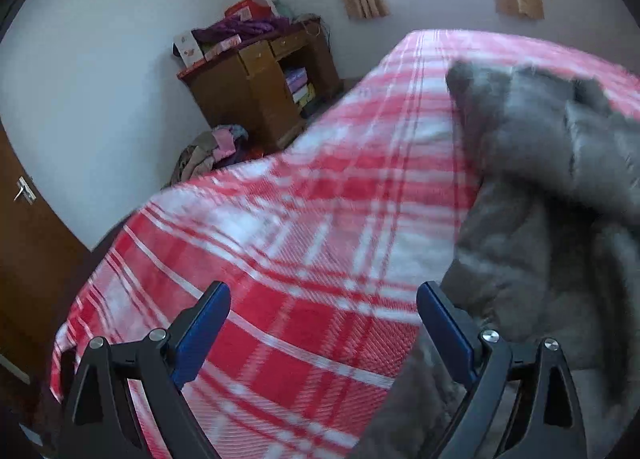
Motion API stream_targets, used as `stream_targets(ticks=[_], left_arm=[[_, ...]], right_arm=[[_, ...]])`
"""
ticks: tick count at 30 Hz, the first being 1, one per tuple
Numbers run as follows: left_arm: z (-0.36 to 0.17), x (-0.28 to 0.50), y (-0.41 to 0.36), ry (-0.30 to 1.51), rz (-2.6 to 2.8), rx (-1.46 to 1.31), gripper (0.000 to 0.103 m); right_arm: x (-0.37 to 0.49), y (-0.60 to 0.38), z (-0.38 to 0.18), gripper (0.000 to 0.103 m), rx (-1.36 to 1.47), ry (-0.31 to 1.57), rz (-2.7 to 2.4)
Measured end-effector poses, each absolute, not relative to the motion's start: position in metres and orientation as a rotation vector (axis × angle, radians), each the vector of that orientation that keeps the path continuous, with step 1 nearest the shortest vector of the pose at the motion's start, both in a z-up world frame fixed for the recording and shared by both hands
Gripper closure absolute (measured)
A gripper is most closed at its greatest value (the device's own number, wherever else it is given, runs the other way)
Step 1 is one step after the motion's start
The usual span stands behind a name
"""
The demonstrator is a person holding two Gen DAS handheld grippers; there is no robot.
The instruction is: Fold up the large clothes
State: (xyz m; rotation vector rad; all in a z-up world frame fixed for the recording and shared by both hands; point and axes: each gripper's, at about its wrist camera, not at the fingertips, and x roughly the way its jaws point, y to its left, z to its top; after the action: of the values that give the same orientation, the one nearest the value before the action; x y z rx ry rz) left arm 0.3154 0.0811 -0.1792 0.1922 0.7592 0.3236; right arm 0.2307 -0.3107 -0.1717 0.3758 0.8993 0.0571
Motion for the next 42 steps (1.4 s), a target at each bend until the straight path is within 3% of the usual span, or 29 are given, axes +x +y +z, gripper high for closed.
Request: stream_targets(ticks=[2, 4, 10, 18, 22, 26, 42], left_arm=[[-0.153, 0.312, 0.079, 0.714, 0.298, 0.169, 0.009], [-0.126, 0.316, 0.070, 0.672, 0.271, 0.141, 0.009], [-0.105, 0.361, -0.003, 0.636, 0.139, 0.089, 0.008], [-0.176, 0.434, -0.068, 0.760, 0.128, 0.184, 0.008], [-0.215, 0.448, -0.070, 0.802, 0.140, 0.218, 0.008], [-0.222, 0.449, -0.071, 0.807, 0.148, 0.223, 0.005], [-0.230, 0.455, -0.070, 0.825, 0.165, 0.212, 0.001]], right_arm=[[0.221, -0.321, -0.161, 0.051, 0.386, 0.879, 0.034], [0.210, -0.328, -0.141, 0.046, 0.378, 0.811, -0.028], [0.228, -0.310, -0.100, 0.046, 0.365, 0.676, -0.050], [0.311, -0.272, -0.133, 0.046, 0.285, 0.728, -0.027], [0.329, -0.273, -0.174, 0.046, 0.263, 0.795, -0.047], [0.329, -0.268, -0.190, 0.046, 0.209, 0.789, -0.038], [0.338, -0.257, -0.202, 0.046, 0.120, 0.838, -0.106]])
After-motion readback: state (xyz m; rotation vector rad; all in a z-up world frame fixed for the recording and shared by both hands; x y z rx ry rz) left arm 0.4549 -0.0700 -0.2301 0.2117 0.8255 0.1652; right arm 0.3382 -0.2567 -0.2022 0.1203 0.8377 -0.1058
